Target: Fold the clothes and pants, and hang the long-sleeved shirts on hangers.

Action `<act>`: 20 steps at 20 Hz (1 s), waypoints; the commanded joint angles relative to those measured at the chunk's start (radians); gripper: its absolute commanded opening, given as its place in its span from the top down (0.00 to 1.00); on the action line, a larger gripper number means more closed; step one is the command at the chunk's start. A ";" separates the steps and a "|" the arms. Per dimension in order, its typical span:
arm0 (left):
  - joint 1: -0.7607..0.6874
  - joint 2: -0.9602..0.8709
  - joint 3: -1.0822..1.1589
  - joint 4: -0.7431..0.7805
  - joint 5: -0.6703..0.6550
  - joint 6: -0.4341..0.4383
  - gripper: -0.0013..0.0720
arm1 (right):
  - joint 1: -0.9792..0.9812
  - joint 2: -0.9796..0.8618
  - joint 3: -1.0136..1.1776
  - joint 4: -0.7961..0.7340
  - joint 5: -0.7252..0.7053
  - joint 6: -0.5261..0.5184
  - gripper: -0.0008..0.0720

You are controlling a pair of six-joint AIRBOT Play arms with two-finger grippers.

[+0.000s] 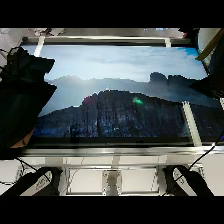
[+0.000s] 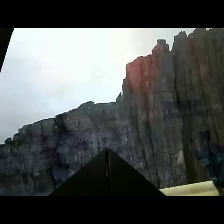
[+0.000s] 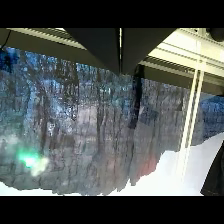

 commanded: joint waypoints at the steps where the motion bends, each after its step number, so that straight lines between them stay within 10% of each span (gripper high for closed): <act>1: 0.000 0.000 0.000 0.000 0.000 0.000 0.95 | 0.000 0.000 0.001 0.000 0.000 0.000 0.96; 12: 0.000 0.000 0.000 0.001 0.000 0.001 0.95 | 0.000 0.000 0.001 0.000 0.000 0.000 0.96; 15: 0.000 0.000 0.000 0.000 0.001 0.001 0.95 | -0.001 0.000 0.003 -0.046 -0.056 -0.247 0.96; 20: 0.002 -0.001 0.000 0.183 0.060 0.007 0.95 | -0.001 -0.001 0.003 -0.043 -0.166 -0.265 0.96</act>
